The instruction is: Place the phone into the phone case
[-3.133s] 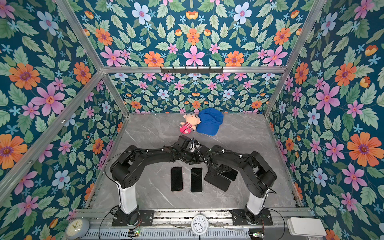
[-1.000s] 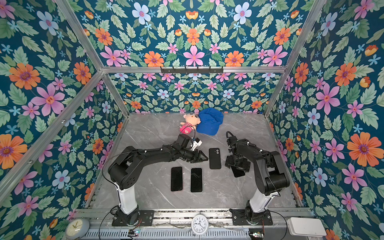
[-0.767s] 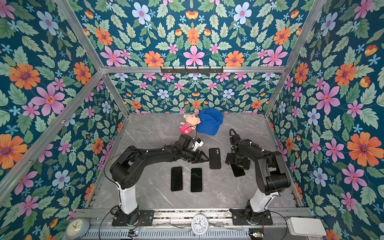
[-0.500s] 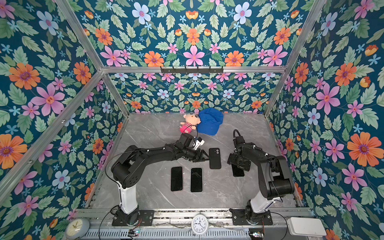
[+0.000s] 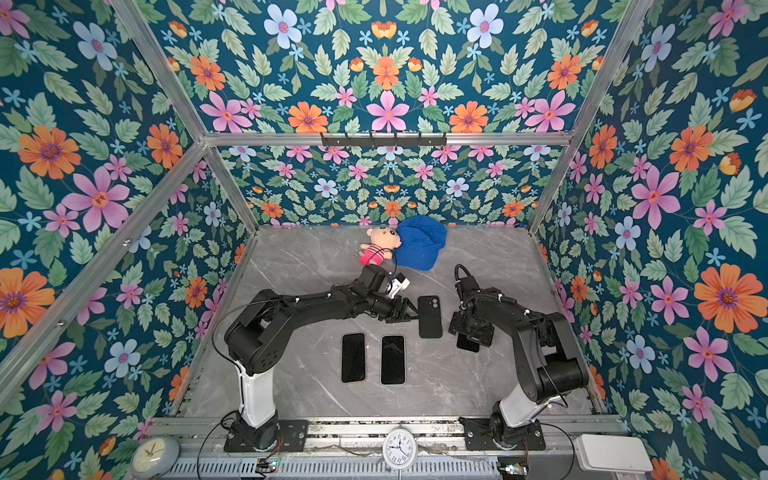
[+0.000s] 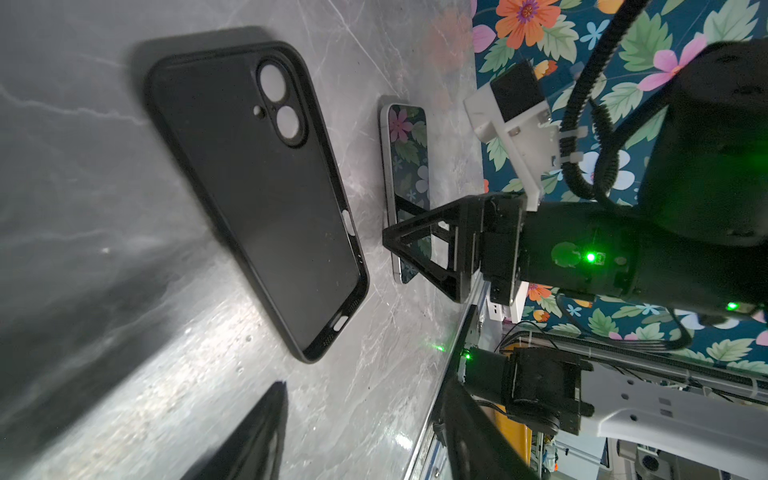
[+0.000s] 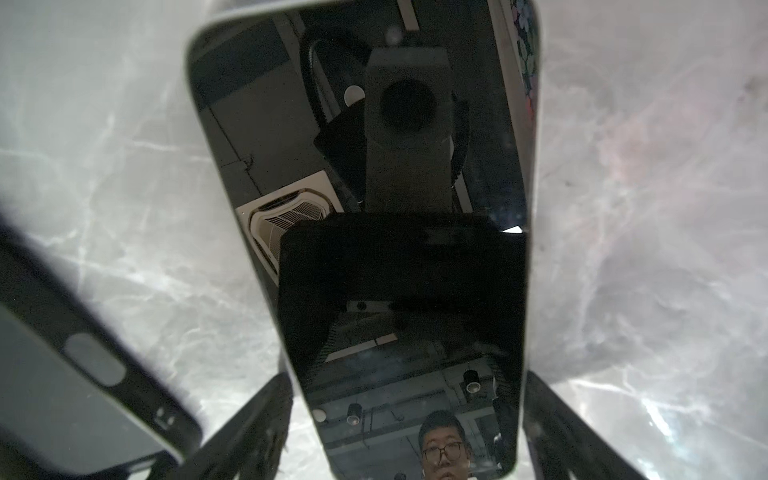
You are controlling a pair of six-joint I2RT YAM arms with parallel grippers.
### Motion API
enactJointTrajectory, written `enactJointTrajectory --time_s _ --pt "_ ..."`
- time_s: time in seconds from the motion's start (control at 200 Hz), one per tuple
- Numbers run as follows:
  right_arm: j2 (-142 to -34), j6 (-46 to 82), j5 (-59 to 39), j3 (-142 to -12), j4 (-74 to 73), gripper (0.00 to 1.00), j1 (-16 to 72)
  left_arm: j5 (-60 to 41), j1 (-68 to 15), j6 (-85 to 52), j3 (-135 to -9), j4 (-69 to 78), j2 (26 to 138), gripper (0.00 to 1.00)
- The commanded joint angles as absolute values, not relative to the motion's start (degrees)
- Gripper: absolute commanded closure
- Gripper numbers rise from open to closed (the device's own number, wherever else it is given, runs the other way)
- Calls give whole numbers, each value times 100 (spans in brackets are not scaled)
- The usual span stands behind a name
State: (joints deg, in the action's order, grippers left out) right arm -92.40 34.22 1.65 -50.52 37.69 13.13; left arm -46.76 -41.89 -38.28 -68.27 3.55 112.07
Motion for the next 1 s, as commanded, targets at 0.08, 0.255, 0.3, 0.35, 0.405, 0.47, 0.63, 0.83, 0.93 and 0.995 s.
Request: enactJointTrajectory --time_s 0.08,0.255,0.3,0.35,0.405,0.47,0.63,0.83,0.93,0.995 --pt "-9330 3486 310 -5028 3814 21 1318 -4671 -4148 -3625 -7018 121 11171 38" --pt "-9172 3350 356 -4963 3838 25 1318 -4628 -4062 -3499 -7179 -122 11171 38" --pt "-9143 3325 385 -4957 3850 26 1321 -4622 -4045 -3498 -7193 -138 11182 38" --pt "-9132 3306 387 -4948 3833 26 1318 -4612 -4046 -3487 -7220 -166 11213 38" --pt "-9136 3288 374 -4955 3811 27 1322 -4609 -4048 -3482 -7259 -193 11257 38" --pt "-9157 3240 370 -4965 3795 28 1318 -4606 -4043 -3489 -7309 -210 11310 38" --pt "-9074 3078 213 -4948 3691 31 1321 -4581 -4033 -3451 -7461 -391 11355 38" --pt "-8628 2917 149 -4897 3815 31 1323 -4624 -3955 -3402 -7566 -527 11382 38" --pt "-8400 2781 8 -4837 3758 32 1366 -4639 -3904 -3384 -7519 -562 11374 38" --pt "-8331 2689 -88 -4851 3746 32 1412 -4666 -3868 -3422 -7459 -479 11378 38"
